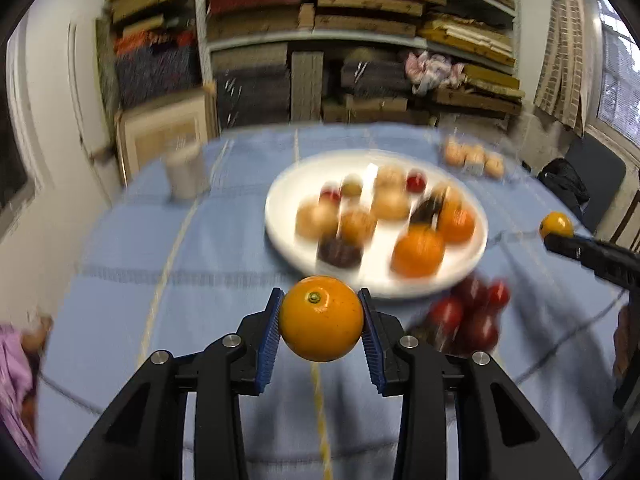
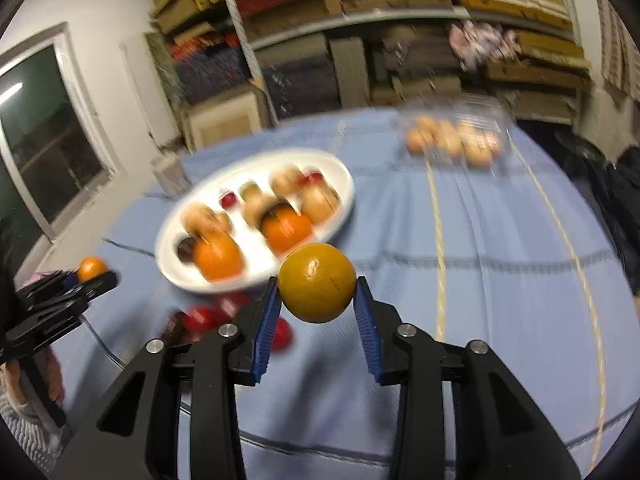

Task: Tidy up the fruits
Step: 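Lower the orange and yellow tomato onto the plate and open both tools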

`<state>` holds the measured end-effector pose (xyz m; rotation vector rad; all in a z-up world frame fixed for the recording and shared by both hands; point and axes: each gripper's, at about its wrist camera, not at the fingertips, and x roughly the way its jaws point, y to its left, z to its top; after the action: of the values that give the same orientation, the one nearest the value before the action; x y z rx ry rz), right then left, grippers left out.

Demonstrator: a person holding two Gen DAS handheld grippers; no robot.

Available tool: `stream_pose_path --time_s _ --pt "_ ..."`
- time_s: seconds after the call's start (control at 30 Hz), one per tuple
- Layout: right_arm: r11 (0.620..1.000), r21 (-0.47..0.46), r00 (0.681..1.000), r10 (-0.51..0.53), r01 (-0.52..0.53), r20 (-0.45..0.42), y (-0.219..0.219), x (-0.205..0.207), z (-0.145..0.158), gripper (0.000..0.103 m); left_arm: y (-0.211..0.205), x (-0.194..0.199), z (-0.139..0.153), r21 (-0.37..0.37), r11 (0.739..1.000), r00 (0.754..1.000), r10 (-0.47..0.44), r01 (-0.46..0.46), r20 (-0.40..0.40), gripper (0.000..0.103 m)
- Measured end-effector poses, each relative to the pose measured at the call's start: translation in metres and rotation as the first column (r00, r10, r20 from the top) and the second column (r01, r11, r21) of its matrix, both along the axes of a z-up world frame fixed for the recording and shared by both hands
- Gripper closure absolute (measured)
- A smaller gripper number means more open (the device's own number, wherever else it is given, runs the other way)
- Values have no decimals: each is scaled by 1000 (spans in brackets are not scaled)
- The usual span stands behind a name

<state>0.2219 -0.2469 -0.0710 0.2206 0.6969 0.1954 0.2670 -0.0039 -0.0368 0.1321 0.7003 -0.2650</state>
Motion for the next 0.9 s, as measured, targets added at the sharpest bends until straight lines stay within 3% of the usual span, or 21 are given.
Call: stream_pose_path --time_s 0.17,0.3,0.5,0.53,0.6,0.63,0.83,0.9 --pt "995 -25 996 93 -92 18 39 36 20 67 -28 49 20 -31 999 1000 -24 24 -5 66" --pt "985 -50 986 165 -166 -16 73 63 7 67 -46 87 1 -44 999 999 -15 13 -48 65" --pt "985 -64 987 157 -158 -27 84 88 -8 65 -53 124 -22 -29 999 997 11 -13 -79 61" --pt "985 -68 987 157 -158 -19 85 89 -7 64 -53 125 -22 -22 1000 997 14 -16 -69 52" --pt "985 -79 988 156 -155 3 86 88 -6 47 -50 123 -19 -23 999 999 25 -26 -40 36" --pt "984 -82 987 159 -158 9 86 86 -6 45 -48 120 -17 -21 999 999 31 -32 -22 30" --pt "986 -95 987 145 -137 77 71 58 24 43 -12 88 -4 -99 993 998 66 -68 -21 29" --pt "990 -74 986 129 -121 105 61 39 33 26 -3 65 0 -92 993 997 78 -78 0 29"
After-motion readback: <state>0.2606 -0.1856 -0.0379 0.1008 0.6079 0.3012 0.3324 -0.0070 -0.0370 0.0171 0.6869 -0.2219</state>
